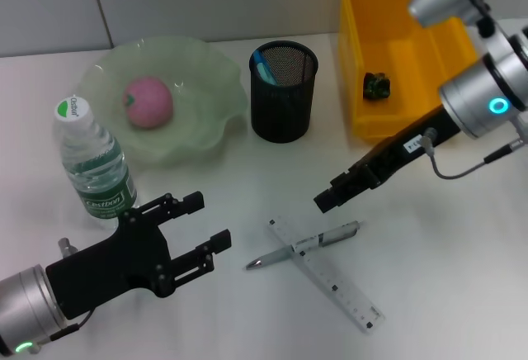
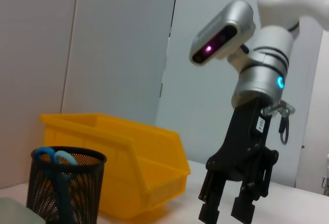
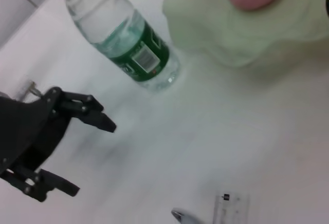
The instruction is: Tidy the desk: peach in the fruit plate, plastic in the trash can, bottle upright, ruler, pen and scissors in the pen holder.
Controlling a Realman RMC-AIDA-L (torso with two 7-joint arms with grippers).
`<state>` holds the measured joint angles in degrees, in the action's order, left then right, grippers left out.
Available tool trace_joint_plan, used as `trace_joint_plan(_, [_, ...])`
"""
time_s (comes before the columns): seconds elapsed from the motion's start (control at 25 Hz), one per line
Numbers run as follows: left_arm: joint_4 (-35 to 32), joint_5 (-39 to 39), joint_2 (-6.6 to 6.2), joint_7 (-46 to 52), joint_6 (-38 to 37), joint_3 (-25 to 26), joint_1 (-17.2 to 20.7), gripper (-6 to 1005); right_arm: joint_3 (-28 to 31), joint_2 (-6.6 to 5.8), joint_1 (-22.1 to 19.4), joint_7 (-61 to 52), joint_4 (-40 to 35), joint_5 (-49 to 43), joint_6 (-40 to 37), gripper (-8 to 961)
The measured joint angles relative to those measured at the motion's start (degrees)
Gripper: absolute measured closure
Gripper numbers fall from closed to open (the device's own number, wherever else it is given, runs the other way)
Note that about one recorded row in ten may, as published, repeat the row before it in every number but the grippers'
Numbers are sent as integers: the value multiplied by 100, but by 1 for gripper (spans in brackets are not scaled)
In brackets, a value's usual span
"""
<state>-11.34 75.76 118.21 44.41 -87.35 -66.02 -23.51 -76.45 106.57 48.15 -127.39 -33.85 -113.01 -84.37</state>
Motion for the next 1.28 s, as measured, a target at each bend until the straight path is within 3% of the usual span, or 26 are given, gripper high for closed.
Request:
trace_joint_plan(0.4, [-188, 0, -20, 10, 65, -111, 200, 329, -16, 413, 636, -1421, -723, -1395, -402, 320])
trace_joint_plan(0.84, [-273, 207, -17, 200, 223, -237, 277, 329, -108, 1268, 1395, -2237, -896, -3207, -541, 320])
trace_joint_plan(1.28, [-281, 285, -17, 225, 211, -235, 311, 329, -856, 1329, 1504, -2733, -788, -2911, 1, 321])
